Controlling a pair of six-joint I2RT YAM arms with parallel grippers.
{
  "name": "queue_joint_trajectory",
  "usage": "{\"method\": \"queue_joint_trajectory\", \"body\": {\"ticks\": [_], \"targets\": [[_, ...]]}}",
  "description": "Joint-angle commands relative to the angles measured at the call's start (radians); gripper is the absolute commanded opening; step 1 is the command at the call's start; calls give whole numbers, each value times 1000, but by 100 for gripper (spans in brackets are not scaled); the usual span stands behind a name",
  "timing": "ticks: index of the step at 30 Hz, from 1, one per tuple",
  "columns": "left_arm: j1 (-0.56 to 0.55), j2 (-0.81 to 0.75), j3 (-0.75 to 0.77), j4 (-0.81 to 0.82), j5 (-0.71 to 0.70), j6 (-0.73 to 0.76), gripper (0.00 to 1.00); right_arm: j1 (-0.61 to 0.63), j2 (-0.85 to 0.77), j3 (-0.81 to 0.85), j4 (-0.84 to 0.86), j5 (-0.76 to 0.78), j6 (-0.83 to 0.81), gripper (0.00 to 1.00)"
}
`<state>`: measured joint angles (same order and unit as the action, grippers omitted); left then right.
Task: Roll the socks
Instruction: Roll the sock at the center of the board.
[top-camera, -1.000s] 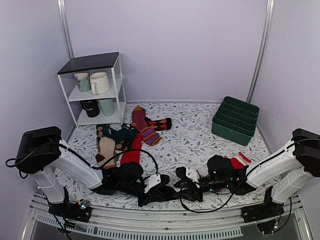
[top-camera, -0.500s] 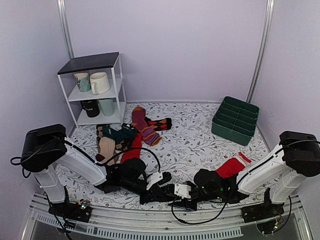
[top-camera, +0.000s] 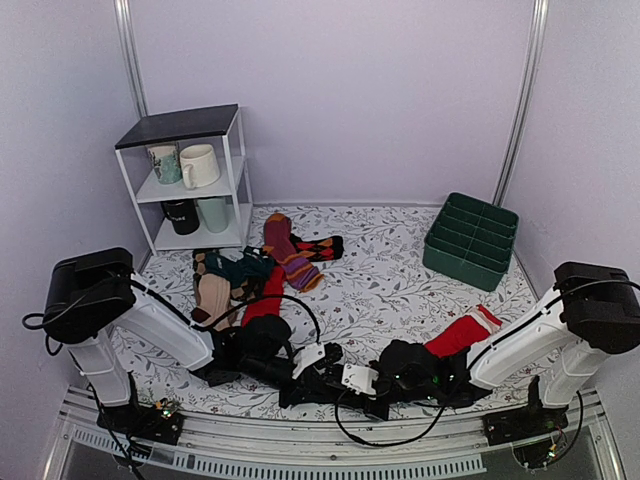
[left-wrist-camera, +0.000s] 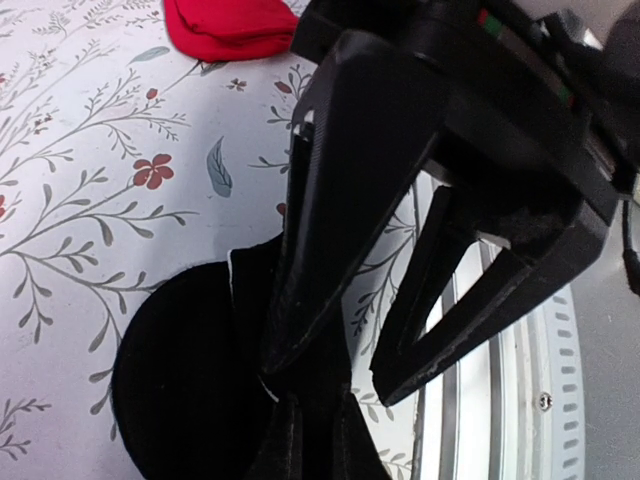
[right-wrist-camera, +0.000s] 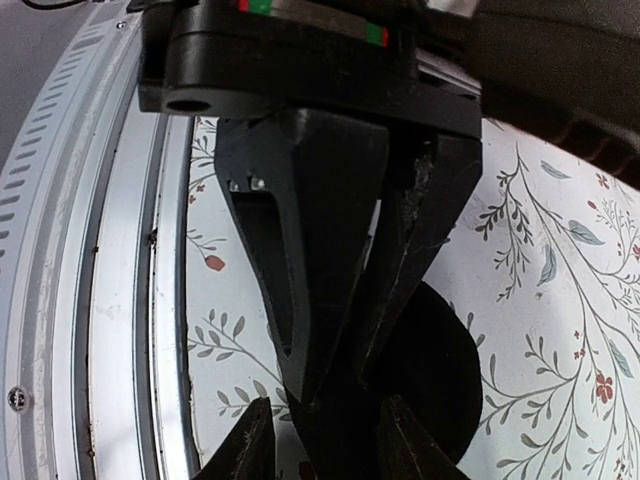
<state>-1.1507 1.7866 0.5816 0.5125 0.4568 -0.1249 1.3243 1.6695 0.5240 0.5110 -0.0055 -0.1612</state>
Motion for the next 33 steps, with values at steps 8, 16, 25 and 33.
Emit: {"method": "queue_joint_trajectory", "body": {"ticks": [8, 16, 25, 33], "targets": [[0, 55, -54, -180, 10, -4, 0, 37, -3, -41, -155, 107, 156, 42], [0, 32, -73, -181, -3, -9, 0, 38, -16, -54, -146, 155, 197, 41], [2, 32, -77, -176, 6, 3, 0, 37, -167, -150, -17, 116, 85, 44], [1, 39, -72, -174, 11, 8, 0, 19, -198, -163, 94, -21, -27, 46]]}}
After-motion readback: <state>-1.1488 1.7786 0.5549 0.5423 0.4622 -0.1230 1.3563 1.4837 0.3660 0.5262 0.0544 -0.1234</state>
